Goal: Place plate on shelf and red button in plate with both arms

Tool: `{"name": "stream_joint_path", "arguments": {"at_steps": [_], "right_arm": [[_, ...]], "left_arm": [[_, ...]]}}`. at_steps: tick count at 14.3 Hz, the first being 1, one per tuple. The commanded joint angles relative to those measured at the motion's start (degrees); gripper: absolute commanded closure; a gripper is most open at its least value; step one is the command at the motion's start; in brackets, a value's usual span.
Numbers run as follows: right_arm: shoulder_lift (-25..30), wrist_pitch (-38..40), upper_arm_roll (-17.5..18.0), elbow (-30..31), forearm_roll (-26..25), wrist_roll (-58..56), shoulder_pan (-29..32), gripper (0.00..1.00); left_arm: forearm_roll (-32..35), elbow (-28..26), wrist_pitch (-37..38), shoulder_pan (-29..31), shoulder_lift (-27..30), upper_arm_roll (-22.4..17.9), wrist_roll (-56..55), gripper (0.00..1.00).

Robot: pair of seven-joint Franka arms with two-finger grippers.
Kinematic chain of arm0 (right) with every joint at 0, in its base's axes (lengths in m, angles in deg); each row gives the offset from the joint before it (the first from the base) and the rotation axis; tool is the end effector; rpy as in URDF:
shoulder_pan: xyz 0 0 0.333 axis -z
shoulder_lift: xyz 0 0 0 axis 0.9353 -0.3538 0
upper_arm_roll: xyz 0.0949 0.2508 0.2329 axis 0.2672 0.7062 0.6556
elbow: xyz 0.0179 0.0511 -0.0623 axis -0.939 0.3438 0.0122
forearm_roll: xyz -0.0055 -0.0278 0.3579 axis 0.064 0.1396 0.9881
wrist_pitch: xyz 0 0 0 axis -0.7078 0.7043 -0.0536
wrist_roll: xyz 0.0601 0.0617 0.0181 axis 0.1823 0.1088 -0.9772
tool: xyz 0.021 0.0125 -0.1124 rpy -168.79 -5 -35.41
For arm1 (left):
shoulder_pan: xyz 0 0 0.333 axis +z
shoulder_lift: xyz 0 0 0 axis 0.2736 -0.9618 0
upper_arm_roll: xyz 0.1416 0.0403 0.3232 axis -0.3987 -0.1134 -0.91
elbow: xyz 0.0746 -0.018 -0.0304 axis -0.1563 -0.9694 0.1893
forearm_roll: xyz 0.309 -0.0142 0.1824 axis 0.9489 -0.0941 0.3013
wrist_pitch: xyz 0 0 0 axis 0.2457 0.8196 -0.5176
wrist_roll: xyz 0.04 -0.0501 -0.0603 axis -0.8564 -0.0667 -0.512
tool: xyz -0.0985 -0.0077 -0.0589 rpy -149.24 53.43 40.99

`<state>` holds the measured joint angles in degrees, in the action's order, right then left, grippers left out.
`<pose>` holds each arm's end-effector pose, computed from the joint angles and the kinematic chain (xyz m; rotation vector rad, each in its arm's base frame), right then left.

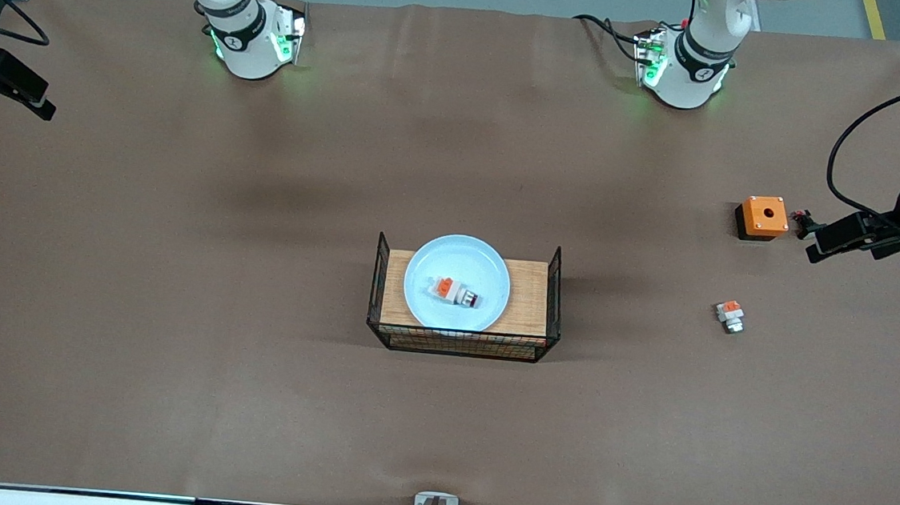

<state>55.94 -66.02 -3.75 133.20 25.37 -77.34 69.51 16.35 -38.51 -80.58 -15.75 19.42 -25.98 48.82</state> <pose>0.4697 -0.0264 0.6868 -3.1253 0.1653 -0.0026 0.5615 -0.0191 0.6299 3.0382 0.2235 0.0692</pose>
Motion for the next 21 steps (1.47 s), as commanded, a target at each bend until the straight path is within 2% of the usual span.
{"name": "stream_joint_path", "arguments": {"at_steps": [1, 9, 13, 15, 21], "right_arm": [[1.6, -0.7, 0.9, 2.0, 1.1, 0.0, 1.0, 0.0], [1.8, -0.1, 1.0, 2.0, 2.2, 0.2, 1.1, 0.0], [1.9, -0.1, 1.2, 2.1, 1.1, 0.3, 0.9, 0.0], [2.0, -0.1, 1.2, 2.1, -0.2, 0.3, 0.7, 0.0], [2.0, 0.1, 1.2, 2.1, -0.6, 0.4, 0.9, 0.0]], "left_arm": [[1.1, -0.4, -0.3, -1.4, 0.6, -1.5, 0.2, 0.0], [1.2, 0.0, -0.1, -1.1, 2.4, -1.5, 0.2, 0.0], [1.2, -1.0, 1.2, -1.2, 5.5, -0.9, -0.8, 0.0], [1.3, -3.3, 0.3, -1.1, 7.2, -0.3, -1.1, 0.0], [4.2, -3.5, 0.8, -1.4, 7.7, -0.1, 3.1, 0.0]]}}
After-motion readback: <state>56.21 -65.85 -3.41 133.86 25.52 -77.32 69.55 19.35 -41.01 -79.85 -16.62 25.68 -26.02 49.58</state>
